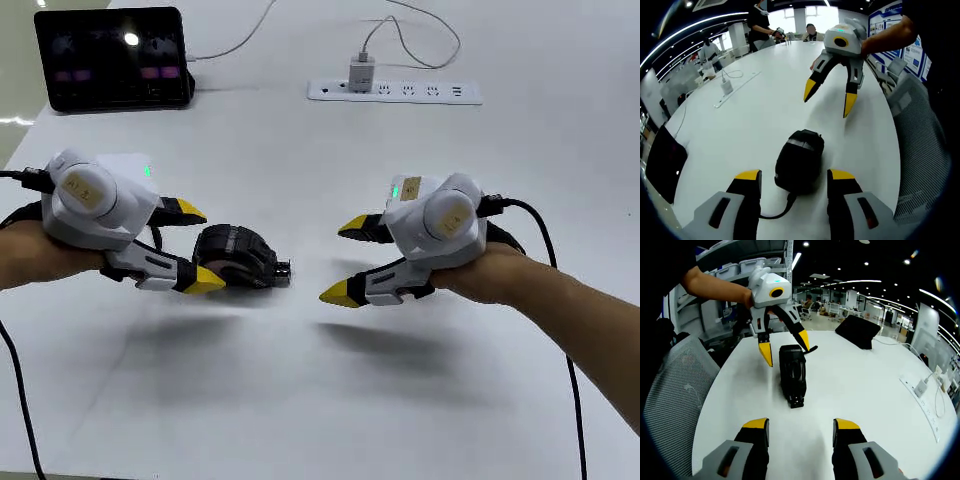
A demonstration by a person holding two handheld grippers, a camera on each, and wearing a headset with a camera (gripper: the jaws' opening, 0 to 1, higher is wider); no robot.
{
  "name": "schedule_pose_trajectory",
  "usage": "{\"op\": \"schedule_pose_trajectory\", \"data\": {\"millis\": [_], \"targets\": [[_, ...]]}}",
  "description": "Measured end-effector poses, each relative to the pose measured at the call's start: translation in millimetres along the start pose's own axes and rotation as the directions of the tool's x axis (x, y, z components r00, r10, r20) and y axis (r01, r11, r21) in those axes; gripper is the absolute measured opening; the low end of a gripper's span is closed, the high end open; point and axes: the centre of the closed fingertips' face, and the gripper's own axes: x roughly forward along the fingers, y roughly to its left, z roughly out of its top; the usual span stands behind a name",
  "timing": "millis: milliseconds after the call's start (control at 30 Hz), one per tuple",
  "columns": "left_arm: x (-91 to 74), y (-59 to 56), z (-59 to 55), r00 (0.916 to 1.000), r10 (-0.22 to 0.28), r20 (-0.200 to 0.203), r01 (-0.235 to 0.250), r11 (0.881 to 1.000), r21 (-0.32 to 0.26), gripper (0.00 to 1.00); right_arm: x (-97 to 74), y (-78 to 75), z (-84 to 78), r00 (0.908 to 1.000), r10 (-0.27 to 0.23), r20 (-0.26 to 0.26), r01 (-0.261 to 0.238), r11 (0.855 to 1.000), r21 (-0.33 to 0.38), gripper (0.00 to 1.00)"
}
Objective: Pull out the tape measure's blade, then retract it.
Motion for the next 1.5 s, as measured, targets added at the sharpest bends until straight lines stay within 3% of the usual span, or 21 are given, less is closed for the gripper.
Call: {"op": "schedule_pose_trajectory", "data": {"millis": [700,1500], "targets": [[8.2,1.9,-3.9,0.9966,-0.066,-0.050,0.069,0.995,0.066,0.41,30.1,2.5,4.6,0.9967,0.075,-0.031,-0.076,0.996,-0.040,0.34],[18.5,-4.4,-6.0,0.9835,-0.154,-0.095,0.165,0.979,0.116,0.29,57.4,5.0,6.9,0.9880,0.133,-0.079,-0.142,0.983,-0.118,0.20]]}}
